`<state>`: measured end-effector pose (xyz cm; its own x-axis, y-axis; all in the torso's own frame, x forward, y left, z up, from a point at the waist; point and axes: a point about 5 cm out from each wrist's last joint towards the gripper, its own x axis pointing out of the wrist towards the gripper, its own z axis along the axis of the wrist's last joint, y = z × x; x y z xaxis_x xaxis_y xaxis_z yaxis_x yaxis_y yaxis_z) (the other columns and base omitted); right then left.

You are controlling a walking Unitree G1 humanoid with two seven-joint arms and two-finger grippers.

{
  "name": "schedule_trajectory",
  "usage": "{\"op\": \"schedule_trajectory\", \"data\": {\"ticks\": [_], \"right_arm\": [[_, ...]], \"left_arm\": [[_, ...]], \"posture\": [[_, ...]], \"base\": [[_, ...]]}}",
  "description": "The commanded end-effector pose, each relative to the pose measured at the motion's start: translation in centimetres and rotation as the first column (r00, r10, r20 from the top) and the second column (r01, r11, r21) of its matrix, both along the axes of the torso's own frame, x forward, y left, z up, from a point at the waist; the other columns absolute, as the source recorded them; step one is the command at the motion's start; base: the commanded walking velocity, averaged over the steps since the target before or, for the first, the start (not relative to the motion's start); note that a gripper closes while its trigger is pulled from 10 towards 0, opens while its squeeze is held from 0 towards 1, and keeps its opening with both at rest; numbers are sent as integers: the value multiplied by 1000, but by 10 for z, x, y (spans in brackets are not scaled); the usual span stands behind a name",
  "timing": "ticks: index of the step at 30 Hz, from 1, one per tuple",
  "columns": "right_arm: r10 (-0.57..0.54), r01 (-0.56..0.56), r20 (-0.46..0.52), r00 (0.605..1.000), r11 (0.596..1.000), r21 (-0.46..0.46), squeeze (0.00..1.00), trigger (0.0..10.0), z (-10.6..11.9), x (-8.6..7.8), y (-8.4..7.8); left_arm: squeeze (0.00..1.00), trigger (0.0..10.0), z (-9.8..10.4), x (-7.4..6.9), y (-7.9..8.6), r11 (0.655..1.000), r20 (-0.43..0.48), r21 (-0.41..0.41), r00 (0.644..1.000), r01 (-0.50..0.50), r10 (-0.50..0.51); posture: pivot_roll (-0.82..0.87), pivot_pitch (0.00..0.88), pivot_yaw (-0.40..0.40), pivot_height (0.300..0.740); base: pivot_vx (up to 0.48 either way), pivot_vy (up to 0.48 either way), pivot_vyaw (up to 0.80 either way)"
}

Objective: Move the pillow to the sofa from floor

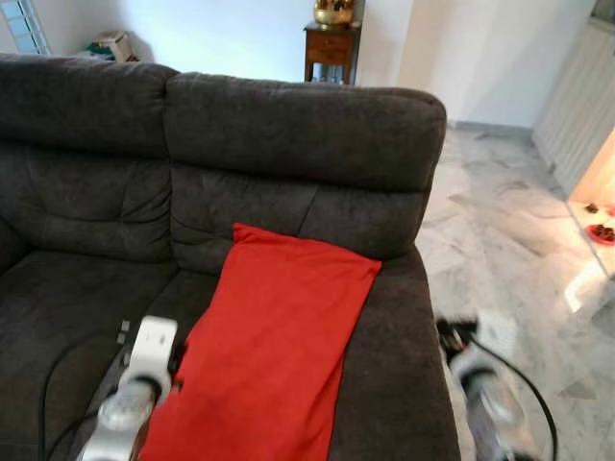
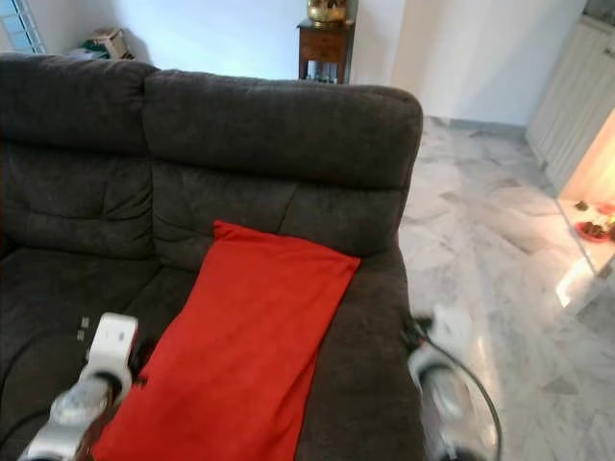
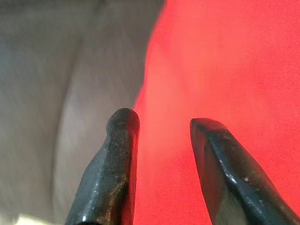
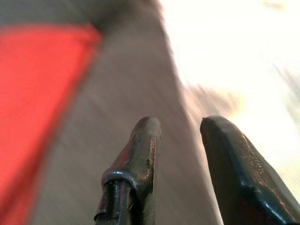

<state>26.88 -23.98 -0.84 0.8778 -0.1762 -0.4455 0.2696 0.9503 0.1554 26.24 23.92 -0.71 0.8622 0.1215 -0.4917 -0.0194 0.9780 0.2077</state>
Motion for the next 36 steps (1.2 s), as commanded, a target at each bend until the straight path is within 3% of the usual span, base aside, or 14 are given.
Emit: {"op": "schedule_trajectory", "data": {"ticks": [1,3,4,8,12,14,17,21,36], "right_arm": [[-57,57,-28,998,998,8,0,10000,-4,-5,-6],[-143,141,-188,972,990,-23,0,10000,-32,-42,-14],[-143,141,-188,972,990,-23,0,10000,-32,-42,-14],[-195,192,-325,925,981,-39,0,10000,-55,-78,-13],[-254,261,-437,863,964,-44,0,10000,-69,-103,-14],[-255,279,-469,845,960,-19,0,10000,-74,-111,-10],[-249,290,-461,852,957,19,0,10000,-75,-111,-6],[-148,210,-475,868,974,80,0,10000,-78,-109,7],[-79,142,-444,892,984,109,0,10000,-74,-96,16]], "left_arm": [[0,10000,-9,-9,2,1000,-46,3,999,-16,16],[0,10000,-37,-39,0,999,-188,-1,981,-54,52],[0,10000,-37,-39,0,999,-188,-1,981,-54,52],[0,10000,-62,-72,-8,998,-335,-15,940,-67,58],[0,10000,-75,-90,-15,998,-416,-22,908,-66,51],[0,10000,-76,-92,-19,997,-412,-34,910,-64,44],[0,10000,-76,-91,-19,998,-408,-28,912,-55,38],[0,10000,-75,-89,-19,998,-400,-30,916,-51,35],[0,10000,-74,-87,-20,997,-395,-39,918,-62,42]], "posture": [[66,0,-9,740],[57,0,0,740],[57,0,0,740],[30,0,13,740],[20,0,13,740],[14,0,9,740],[7,0,14,740],[11,0,15,740],[27,0,-2,740]], "base": [[0,0,0],[0,0,0],[0,0,0],[0,0,0],[0,0,0],[0,0,0],[0,0,0],[0,0,0],[0,0,0]]}}
